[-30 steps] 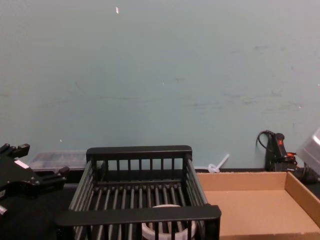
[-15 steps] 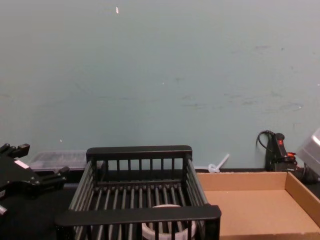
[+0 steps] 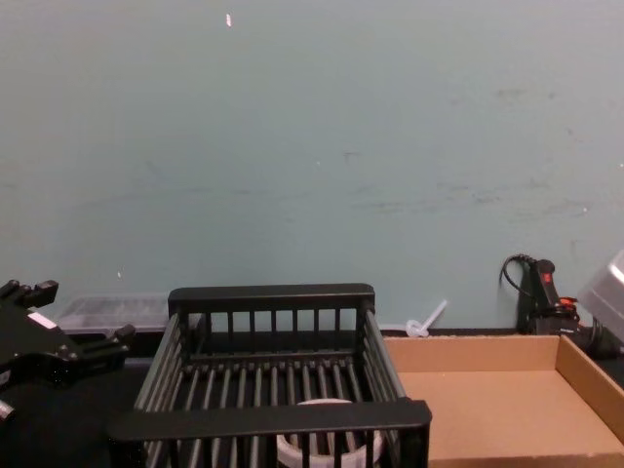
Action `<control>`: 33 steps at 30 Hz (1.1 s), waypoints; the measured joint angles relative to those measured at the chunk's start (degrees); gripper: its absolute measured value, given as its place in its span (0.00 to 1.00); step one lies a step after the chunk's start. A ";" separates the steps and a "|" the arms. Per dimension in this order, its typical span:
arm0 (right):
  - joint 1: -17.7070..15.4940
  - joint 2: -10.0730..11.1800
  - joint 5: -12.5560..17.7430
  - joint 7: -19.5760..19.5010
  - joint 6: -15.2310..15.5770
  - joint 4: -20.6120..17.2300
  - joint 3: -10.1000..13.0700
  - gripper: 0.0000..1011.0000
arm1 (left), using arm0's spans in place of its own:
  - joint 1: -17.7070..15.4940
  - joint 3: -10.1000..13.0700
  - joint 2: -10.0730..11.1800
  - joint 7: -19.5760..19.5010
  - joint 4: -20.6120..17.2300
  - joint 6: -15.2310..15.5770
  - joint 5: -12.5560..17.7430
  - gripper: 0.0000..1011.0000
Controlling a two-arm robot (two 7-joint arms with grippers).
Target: Pick up the white tape and place it into the black box , Pick up the silver tape and place it into the brown box.
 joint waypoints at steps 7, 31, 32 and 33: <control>0.00 0.00 0.00 0.00 -0.03 0.00 0.00 0.36 | 0.00 0.00 0.00 0.00 0.00 0.00 0.00 0.99; -0.97 -0.13 1.63 -0.49 -1.18 -0.71 1.81 0.16 | 0.00 0.00 0.00 0.00 0.00 0.00 0.00 0.99; -1.07 -0.21 1.94 -0.85 -1.39 -0.86 2.29 0.16 | 0.00 0.00 0.00 0.00 0.00 0.00 0.00 0.99; -1.10 -0.27 2.09 -1.05 -1.50 -0.92 2.53 0.16 | 0.00 0.00 0.00 0.00 0.00 0.00 0.00 0.99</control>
